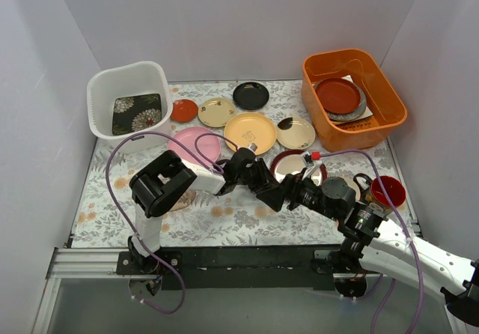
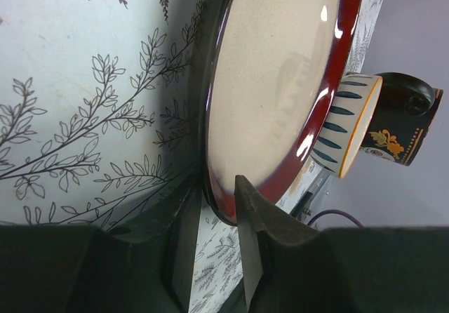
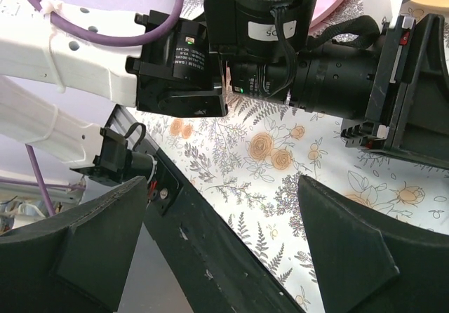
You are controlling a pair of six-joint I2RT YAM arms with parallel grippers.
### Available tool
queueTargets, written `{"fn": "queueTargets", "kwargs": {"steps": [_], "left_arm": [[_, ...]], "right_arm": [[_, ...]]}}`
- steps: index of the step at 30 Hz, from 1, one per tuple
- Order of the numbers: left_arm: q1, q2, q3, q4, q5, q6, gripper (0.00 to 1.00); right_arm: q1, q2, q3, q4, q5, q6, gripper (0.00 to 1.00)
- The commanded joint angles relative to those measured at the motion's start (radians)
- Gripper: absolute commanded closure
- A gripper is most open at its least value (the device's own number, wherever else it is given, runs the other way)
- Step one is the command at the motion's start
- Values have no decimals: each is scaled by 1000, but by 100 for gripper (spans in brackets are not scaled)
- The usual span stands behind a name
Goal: Place the plates into the plastic bin on the countertop
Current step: Move the plate to the center of the board.
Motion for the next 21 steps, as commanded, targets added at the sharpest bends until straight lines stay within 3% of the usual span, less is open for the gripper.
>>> {"fn": "queueTargets", "kwargs": {"steps": [1,12,21], "left_arm": [[-19,81,-39,-145,-33,38,75],[-18,56,-67,-183,-75,36,100],[-19,-77,-73,-349,-172,75,100]], "right_arm": [[-12,-3,-5,21,-10,-6,5],[-24,5,-22,35,-47,0,5],[-37,3,-37,18,-47,17,5]]}}
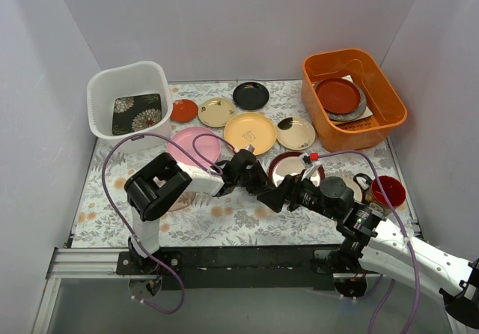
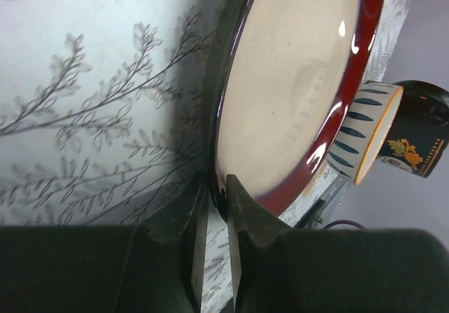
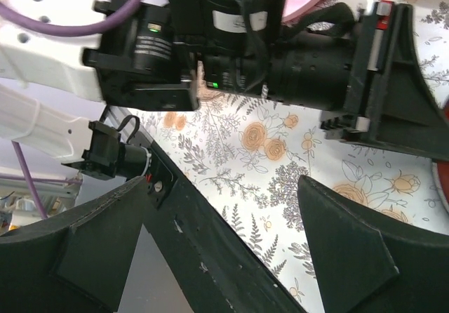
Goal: Place the plates into the plastic bin on the countertop
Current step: Move the plate to the center of the board.
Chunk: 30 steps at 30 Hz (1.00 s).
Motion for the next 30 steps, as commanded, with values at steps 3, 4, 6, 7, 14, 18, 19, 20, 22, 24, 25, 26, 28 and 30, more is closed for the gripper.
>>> {"fn": "queueTargets", "kwargs": {"steps": [3,4,6,7,14,18,19,20,22,24,25,26,28,30], "left_arm": [[-4,-120,-93,-296,-133,73,100],[-6,-138,-104,-296,-139,72,100],[-6,-192,-109,-336,-151,73,100],[-4,-210,-107,-345,-166,76,100],[-4,-338,-127,-445,-191,89,100],[-3,-410,-180,-480,-223,72,100],[-2,-427,-193,-489,-225,69,100],[-4,-460,-205,-497,-228,63,100],[-4,-496,-242,-506,-231,58,100],[-4,-543,-277,-520,-232,53,100],[-4,-557,-286,-526,-231,52,100],[-4,-572,-297,-537,-231,52,100],[-4,-612,-328,-543,-228,43,100],[-4,-647,-346,-546,-222,37,100]], "right_arm": [[-12,-5,-11,-8,5,13,5],[-16,-7,-11,-17,9,12,5],[-21,-11,-8,-30,14,12,5],[-26,-17,-9,-36,15,12,5],[-38,-31,-21,-48,18,22,5],[-42,-26,-25,-120,83,25,5],[-44,-16,-21,-132,113,13,5],[-46,-10,-14,-165,129,1,5],[-47,22,0,-197,185,-27,5],[-52,59,23,-243,242,-62,5],[-53,70,28,-255,255,-70,5],[-56,82,31,-260,265,-83,5],[-70,116,26,-251,275,-91,5],[-72,139,12,-228,272,-97,7]]}}
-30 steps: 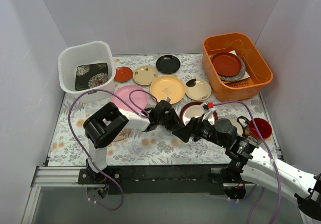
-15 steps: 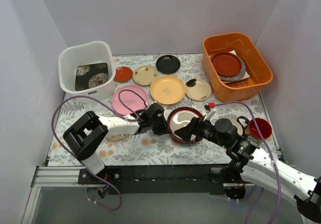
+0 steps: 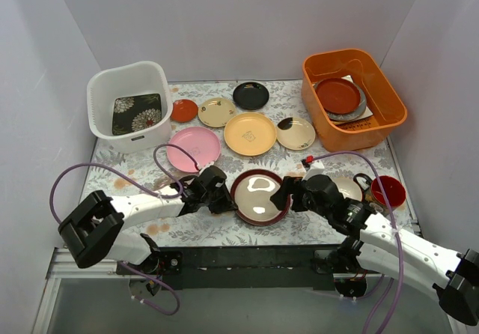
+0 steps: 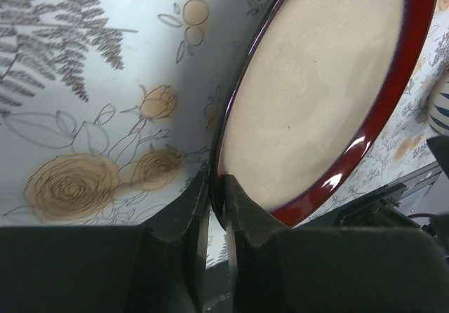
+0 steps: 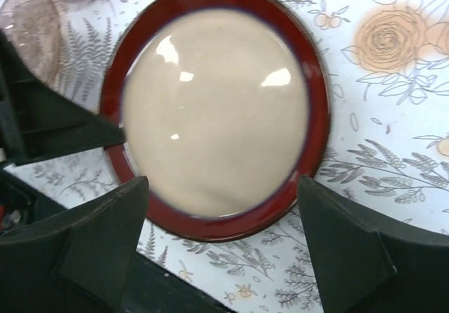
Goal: Place the plates into the plastic bin on the countertop
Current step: Move the plate to the center of the board.
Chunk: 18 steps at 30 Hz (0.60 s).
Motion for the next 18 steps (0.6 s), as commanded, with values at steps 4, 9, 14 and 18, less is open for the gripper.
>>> {"fn": "queueTargets", "kwargs": {"steps": [4,9,14,18], "left_arm": [[-3,-154,-95,-54,-37,-12,100],[-2,-183,-138,-48,-24,-17,100],[-2,-195,-148,-24,-15,-20,100],[-3,-197,-150,-23,-17,-14,100]], "right_arm": [[-19,57,-24,39,89,-35,9],[-27,94,-96,169,50,-21,18],[-30,134,-141,298,1,-18,25],[-36,151,-199,437,-52,-5,40]]}}
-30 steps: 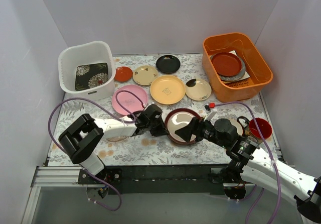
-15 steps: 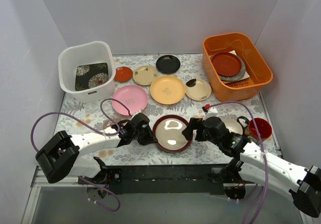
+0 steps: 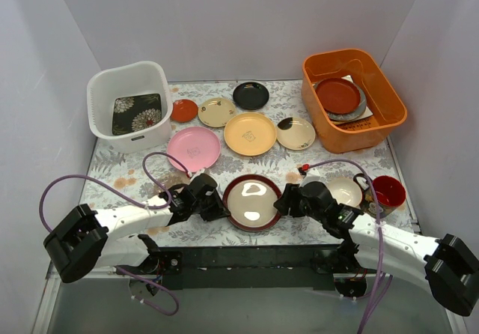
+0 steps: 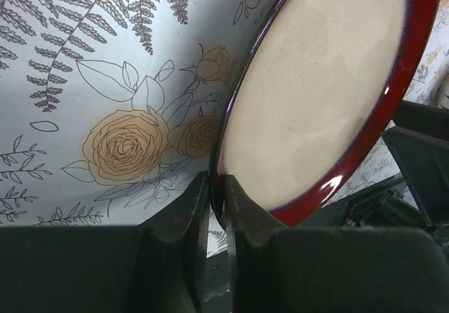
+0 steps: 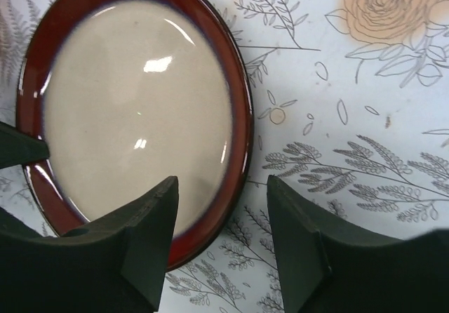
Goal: Place the plates into the plastic bin on the countertop
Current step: Move the plate to the center of the board, then pick up the plate at the center of the board.
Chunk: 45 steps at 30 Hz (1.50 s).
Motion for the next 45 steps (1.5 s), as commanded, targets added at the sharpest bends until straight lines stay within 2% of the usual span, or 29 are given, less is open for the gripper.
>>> {"fn": "queueTargets", "kwargs": {"steps": [1,2,3,9,11,18,22,25,28,36,37,41,43,45], "left_arm": [[-3,-30,-18,5,-12,22,100],[-3,-33,-21,8,-12,24,100],[-2,-40,-26,14,-12,22,100],[-3,-65,-61,53,-12,12,100],[-2,-63,-68,60,-12,12,100],[-2,-54,-80,88,23,8,100],[-2,-54,-92,103,22,-2,100],[-2,-69,-106,108,13,-18,93],[-2,-88,-121,109,2,-40,91],[-3,-80,-137,125,-67,-64,62],[-3,-71,-134,128,-70,-64,60],[-3,-37,-130,166,-90,-53,62],[-3,-19,-132,206,-83,-45,74],[-3,7,-138,252,-61,-30,80]], "right_arm": [[-8,7,-49,220,-53,14,42],[-8,6,-54,230,-55,20,52],[-8,7,-65,237,-55,21,57],[-14,20,-80,262,-64,21,58],[-14,26,-88,279,-66,26,69],[-15,93,-100,340,-113,35,75],[-15,116,-96,349,-130,29,89],[-15,109,-102,346,-133,26,99],[-15,96,-109,339,-132,23,99],[-14,110,-106,352,-159,15,99],[-15,115,-105,357,-164,15,99],[-15,145,-103,378,-173,14,99],[-15,153,-103,386,-173,12,99],[-15,165,-103,397,-210,12,99]]}}
